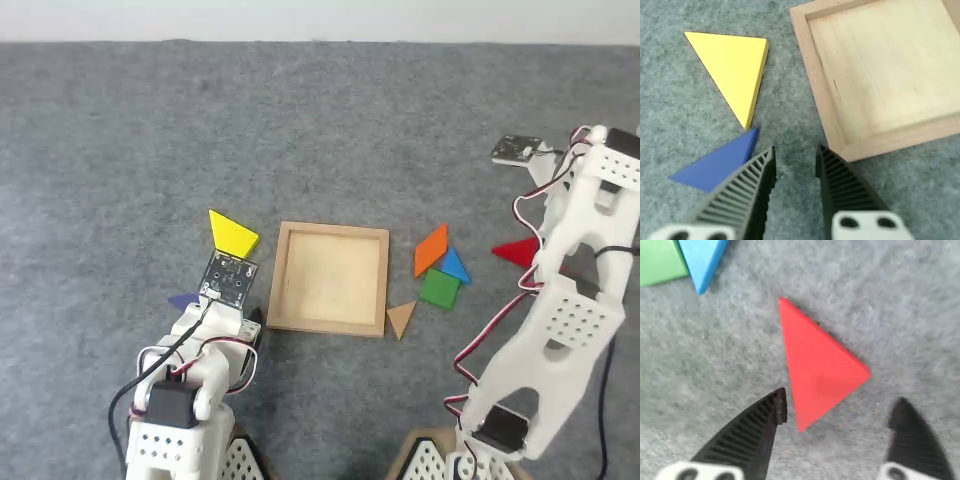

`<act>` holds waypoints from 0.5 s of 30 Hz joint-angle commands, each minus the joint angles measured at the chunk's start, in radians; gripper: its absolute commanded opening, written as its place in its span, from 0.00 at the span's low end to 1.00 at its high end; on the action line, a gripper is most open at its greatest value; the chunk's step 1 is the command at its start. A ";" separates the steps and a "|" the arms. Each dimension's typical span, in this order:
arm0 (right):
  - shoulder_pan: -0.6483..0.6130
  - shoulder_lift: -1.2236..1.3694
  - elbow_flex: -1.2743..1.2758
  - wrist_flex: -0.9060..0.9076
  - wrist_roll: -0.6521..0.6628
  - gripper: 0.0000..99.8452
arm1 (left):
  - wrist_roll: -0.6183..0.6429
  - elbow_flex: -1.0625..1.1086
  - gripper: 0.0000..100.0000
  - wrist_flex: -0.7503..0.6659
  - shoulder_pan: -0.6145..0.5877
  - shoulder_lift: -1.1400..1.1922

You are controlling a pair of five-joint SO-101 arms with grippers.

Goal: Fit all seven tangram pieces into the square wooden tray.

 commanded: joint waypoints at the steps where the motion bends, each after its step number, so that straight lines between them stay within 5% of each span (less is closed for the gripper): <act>1: 0.022 -0.005 -0.002 -0.024 0.018 0.41 | -0.011 -0.007 0.14 0.000 0.000 -0.020; 15: 0.016 0.107 0.012 -0.071 0.046 0.41 | -0.011 -0.007 0.14 0.000 0.000 -0.020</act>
